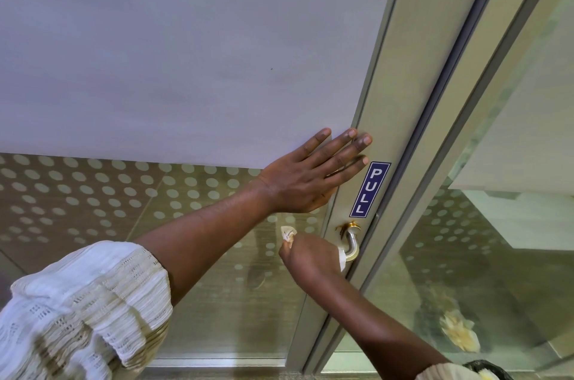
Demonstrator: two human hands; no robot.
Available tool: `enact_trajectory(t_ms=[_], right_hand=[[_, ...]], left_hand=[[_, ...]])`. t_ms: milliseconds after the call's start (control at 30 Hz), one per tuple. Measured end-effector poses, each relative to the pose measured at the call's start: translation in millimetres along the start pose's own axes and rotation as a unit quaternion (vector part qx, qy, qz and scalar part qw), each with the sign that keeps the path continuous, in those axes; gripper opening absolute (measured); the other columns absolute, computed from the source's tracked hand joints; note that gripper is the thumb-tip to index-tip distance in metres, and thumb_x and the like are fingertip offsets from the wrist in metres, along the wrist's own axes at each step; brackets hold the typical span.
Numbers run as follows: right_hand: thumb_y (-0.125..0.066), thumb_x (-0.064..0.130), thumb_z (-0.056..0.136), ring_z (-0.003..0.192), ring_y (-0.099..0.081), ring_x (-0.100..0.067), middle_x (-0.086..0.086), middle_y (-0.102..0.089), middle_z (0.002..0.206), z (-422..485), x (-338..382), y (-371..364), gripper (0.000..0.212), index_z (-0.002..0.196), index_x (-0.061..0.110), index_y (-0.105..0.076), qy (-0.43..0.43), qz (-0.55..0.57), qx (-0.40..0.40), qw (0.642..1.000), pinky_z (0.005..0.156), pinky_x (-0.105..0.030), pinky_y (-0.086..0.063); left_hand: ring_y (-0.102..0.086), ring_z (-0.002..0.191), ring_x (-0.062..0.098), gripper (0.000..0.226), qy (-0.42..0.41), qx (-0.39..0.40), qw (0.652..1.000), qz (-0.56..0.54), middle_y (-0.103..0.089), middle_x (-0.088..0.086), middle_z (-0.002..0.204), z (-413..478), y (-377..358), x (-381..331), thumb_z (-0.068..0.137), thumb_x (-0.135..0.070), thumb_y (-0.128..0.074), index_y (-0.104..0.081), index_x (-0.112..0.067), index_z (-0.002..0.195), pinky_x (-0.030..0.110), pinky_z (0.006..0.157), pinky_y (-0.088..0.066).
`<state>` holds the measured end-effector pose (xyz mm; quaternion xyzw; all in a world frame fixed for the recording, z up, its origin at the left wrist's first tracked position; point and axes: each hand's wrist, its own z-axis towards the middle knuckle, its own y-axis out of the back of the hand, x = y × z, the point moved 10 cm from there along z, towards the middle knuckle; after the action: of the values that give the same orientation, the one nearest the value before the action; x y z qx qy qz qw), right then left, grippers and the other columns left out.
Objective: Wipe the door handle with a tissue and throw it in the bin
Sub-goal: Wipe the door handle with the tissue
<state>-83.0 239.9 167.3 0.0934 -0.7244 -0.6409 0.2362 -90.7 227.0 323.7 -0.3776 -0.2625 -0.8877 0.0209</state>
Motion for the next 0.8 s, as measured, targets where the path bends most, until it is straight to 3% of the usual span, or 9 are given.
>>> enact_trajectory(t_ms=[133, 333, 433, 533, 633, 700, 800], right_hand=[[-0.034, 0.037, 0.104, 0.082, -0.068, -0.029, -0.007, -0.071, 0.093, -5.9, 9.9, 4.7, 0.036, 0.106, 0.012, -0.059, 0.050, -0.060, -0.092, 0.993, 0.063, -0.035, -0.039], [-0.035, 0.020, 0.103, 0.081, -0.064, -0.033, -0.014, -0.066, 0.101, -8.5, 23.4, 3.9, 0.024, 0.117, 0.009, -0.051, 0.149, -0.056, -0.101, 0.982, 0.057, -0.035, -0.033], [-0.040, 0.019, 0.101, 0.075, -0.062, -0.032, -0.014, -0.064, 0.097, -11.8, 25.5, 4.5, 0.020, 0.114, 0.009, -0.052, 0.179, -0.056, -0.115, 0.976, 0.055, -0.037, -0.041], [-0.056, 0.019, 0.094, 0.060, -0.056, -0.025, -0.008, -0.064, 0.082, -19.8, 24.2, 3.8, 0.012, 0.103, 0.012, -0.056, 0.214, -0.084, -0.175, 0.958, 0.049, -0.035, -0.045], [-0.063, 0.016, 0.088, 0.073, -0.059, -0.026, -0.009, -0.063, 0.093, -35.2, 16.6, -0.8, 0.040, 0.126, 0.008, -0.057, 0.255, -0.095, -0.219, 0.937, 0.063, -0.038, -0.049], [-0.060, 0.010, 0.084, 0.084, -0.055, -0.026, -0.009, -0.059, 0.104, -49.7, 6.6, -2.1, 0.062, 0.144, 0.006, -0.046, 0.284, -0.104, -0.235, 0.924, 0.075, -0.039, -0.049], [-0.046, 0.008, 0.087, 0.096, -0.049, -0.024, -0.007, -0.054, 0.112, -58.8, -21.7, -2.8, 0.065, 0.151, 0.009, -0.036, 0.297, -0.099, -0.228, 0.922, 0.088, -0.039, -0.045]], left_hand=[[-0.019, 0.159, 0.037, 0.068, 0.003, 0.007, 1.000, -0.008, -0.023, 0.019, 0.171, 0.0, -1.4, 0.9, 0.103, -0.032, -0.042, -0.025, -0.010, 0.165, 0.053, 0.129, -0.003], [-0.018, 0.159, 0.037, 0.067, 0.006, 0.011, 1.000, -0.014, -0.021, 0.018, 0.171, -0.8, -2.8, 0.8, 0.105, -0.033, -0.041, -0.024, -0.010, 0.166, 0.053, 0.129, -0.004], [-0.018, 0.159, 0.037, 0.067, 0.010, 0.006, 1.000, -0.013, -0.022, 0.018, 0.171, -0.7, -0.6, 1.2, 0.106, -0.033, -0.044, -0.025, -0.011, 0.166, 0.053, 0.130, -0.005], [-0.019, 0.159, 0.037, 0.067, 0.009, 0.001, 1.000, -0.010, -0.023, 0.018, 0.171, -0.7, 0.8, 1.8, 0.105, -0.033, -0.045, -0.026, -0.010, 0.165, 0.052, 0.130, -0.004], [-0.019, 0.159, 0.037, 0.066, 0.012, 0.000, 1.000, -0.011, -0.023, 0.018, 0.171, -1.0, 1.1, 1.3, 0.105, -0.031, -0.044, -0.027, -0.010, 0.165, 0.053, 0.130, -0.005], [-0.019, 0.159, 0.037, 0.067, 0.011, 0.002, 1.000, -0.010, -0.023, 0.018, 0.171, -0.9, 0.5, 1.1, 0.104, -0.032, -0.047, -0.027, -0.010, 0.165, 0.053, 0.129, -0.006], [-0.017, 0.159, 0.037, 0.070, 0.008, 0.005, 1.000, -0.007, -0.021, 0.018, 0.171, -0.8, -1.4, 1.1, 0.104, -0.035, -0.049, -0.025, -0.011, 0.166, 0.053, 0.130, -0.005]])
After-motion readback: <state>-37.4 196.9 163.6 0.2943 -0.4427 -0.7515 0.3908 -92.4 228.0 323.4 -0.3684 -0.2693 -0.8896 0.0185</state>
